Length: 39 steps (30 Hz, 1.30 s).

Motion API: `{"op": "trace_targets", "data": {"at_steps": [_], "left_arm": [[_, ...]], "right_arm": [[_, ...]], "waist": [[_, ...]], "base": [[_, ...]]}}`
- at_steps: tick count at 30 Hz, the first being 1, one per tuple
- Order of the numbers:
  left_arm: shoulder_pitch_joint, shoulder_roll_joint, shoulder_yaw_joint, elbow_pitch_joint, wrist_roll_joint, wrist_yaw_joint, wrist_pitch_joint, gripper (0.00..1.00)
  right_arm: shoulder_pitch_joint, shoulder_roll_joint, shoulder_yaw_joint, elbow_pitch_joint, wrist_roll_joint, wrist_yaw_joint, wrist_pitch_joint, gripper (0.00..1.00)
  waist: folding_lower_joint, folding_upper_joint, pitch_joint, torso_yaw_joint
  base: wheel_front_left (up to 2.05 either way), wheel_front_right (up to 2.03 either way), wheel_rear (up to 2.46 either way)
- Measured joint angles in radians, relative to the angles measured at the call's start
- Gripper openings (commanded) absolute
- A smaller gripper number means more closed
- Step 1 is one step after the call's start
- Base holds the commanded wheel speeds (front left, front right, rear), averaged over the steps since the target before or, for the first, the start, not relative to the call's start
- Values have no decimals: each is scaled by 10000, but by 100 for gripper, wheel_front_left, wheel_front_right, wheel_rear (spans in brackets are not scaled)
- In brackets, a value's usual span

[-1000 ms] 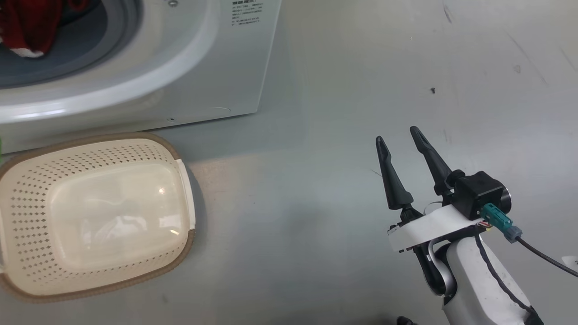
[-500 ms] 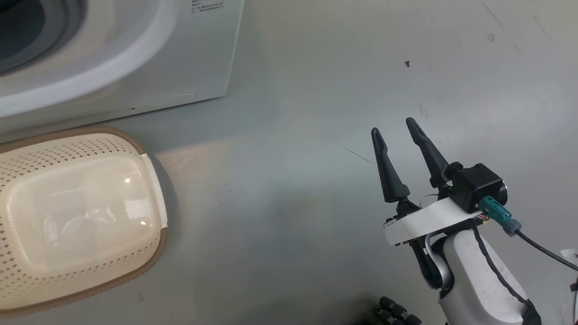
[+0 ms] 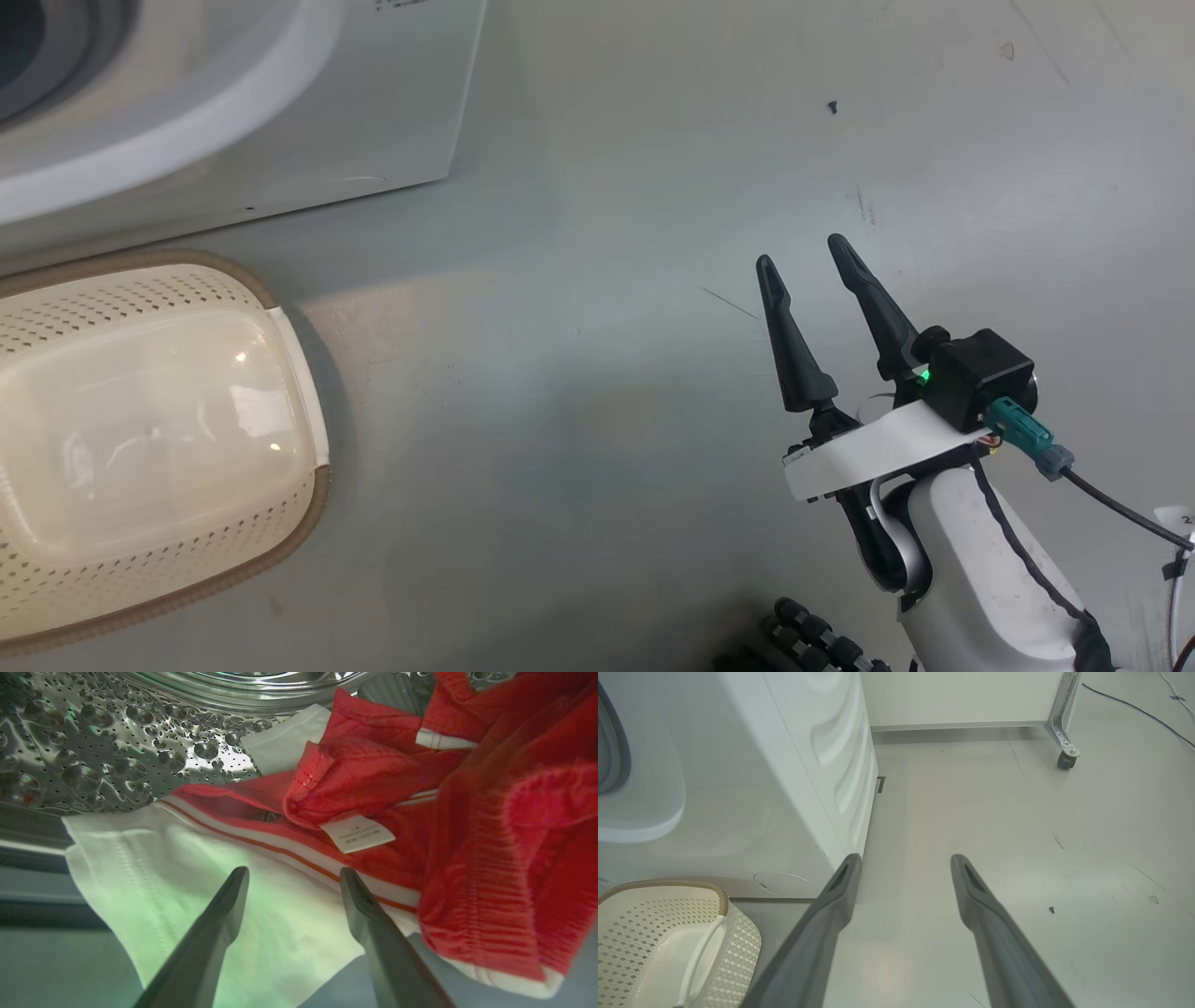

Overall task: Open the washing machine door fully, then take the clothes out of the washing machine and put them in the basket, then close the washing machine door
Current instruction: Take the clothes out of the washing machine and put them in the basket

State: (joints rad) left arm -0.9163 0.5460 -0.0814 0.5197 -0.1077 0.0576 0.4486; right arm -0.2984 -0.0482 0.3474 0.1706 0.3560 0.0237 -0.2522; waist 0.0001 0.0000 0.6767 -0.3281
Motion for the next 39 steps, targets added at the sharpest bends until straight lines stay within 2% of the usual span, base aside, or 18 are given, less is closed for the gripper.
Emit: {"op": "trace_targets", "data": {"at_steps": [14, 31, 32, 34, 35, 39], "left_arm": [[-723, -6, 123, 838, 36, 178, 360, 100], [-1304, -284, 441, 1572, -313, 299, 619, 100], [-1316, -299, 441, 1615, -328, 299, 621, 81], [-1349, -330, 437, 1687, -328, 299, 621, 5], [-1359, -357, 428, 1722, -328, 299, 621, 0], [-1393, -499, 353, 1843, -328, 293, 621, 0]], "right_arm": [[-58, 6, 286, -40, 75, -90, 0, 100], [-215, 6, 370, -42, 75, -190, 0, 100], [-215, 6, 374, -40, 75, -190, 0, 100], [-216, 6, 380, -38, 75, -192, 0, 100], [-217, 6, 387, -36, 75, -192, 0, 100], [-217, 4, 403, -29, 75, -263, 0, 100]], "waist": [[0, 0, 205, -71], [0, 0, 257, -35], [0, 0, 251, -29], [0, 0, 238, -16], [0, 0, 230, -10], [0, 0, 189, 12]], "base": [[0, 0, 0], [0, 0, 0], [0, 0, 0], [0, 0, 0], [0, 0, 0], [0, 0, 0]]}}
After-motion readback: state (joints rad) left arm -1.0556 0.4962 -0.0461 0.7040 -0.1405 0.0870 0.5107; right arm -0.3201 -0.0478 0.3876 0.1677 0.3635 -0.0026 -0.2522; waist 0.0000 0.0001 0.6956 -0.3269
